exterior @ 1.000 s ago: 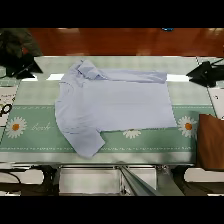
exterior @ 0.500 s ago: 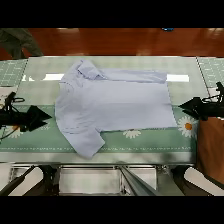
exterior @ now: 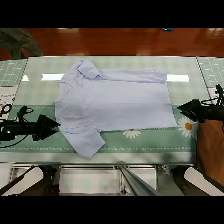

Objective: Fold the shirts.

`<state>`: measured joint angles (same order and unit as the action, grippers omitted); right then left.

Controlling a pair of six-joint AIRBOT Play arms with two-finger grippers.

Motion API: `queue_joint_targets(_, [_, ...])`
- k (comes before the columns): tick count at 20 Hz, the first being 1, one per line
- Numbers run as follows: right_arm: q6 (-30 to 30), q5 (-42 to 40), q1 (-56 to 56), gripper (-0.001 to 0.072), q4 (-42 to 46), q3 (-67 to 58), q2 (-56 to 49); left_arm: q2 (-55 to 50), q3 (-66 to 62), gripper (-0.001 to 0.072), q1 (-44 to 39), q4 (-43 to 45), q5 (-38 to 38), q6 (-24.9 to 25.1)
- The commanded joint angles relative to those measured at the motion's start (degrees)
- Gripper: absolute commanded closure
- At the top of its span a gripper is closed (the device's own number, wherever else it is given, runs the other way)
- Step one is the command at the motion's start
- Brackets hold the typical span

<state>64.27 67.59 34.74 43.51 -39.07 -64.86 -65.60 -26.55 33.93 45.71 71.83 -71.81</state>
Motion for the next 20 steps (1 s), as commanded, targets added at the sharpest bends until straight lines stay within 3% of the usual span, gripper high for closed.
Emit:
queue_joint_targets(1, [-0.04,-0.09,0.02,0.0302,-1.40,0.11,0.09,-2.58,0.35,0.0202,-2.16,-1.07,-3.61,-0.74])
queue_joint_targets(5, [-0.02,-0.72,0.02,0.0302,-5.20,0.11,0.09,-5.14,0.24,0.0208,-11.80,-2.01,-11.08,-2.60])
queue_joint_targets(6, [0.04,-0.59,0.04,0.0301,-5.62,0.11,0.09,-6.38,-0.35,0.0241,-13.97,-2.01,-11.43,-2.82])
queue_joint_targets(7, [0.39,-0.55,0.09,0.0301,-5.51,0.11,0.09,-7.67,-1.27,0.0497,-15.61,-1.46,-11.04,-2.73])
queue_joint_targets(8, [1.07,-0.44,0.87,0.0301,-5.03,0.11,0.09,-8.28,-2.08,0.0683,-16.52,-1.14,-10.75,-1.86])
queue_joint_targets(10, [2.36,0.55,4.17,0.0301,-2.60,0.11,0.09,-8.04,-3.37,0.0687,-16.92,-1.14,-10.16,-1.88])
queue_joint_targets(15, [13.57,4.66,6.32,0.0301,20.17,2.34,0.07,-7.98,-4.42,0.0687,-16.81,-1.16,-9.33,-0.74])
queue_joint_targets(20, [13.25,5.20,1.62,0.0301,17.57,2.89,-3.56,-7.98,-4.17,0.0687,-18.01,-0.39,-9.33,0.66])
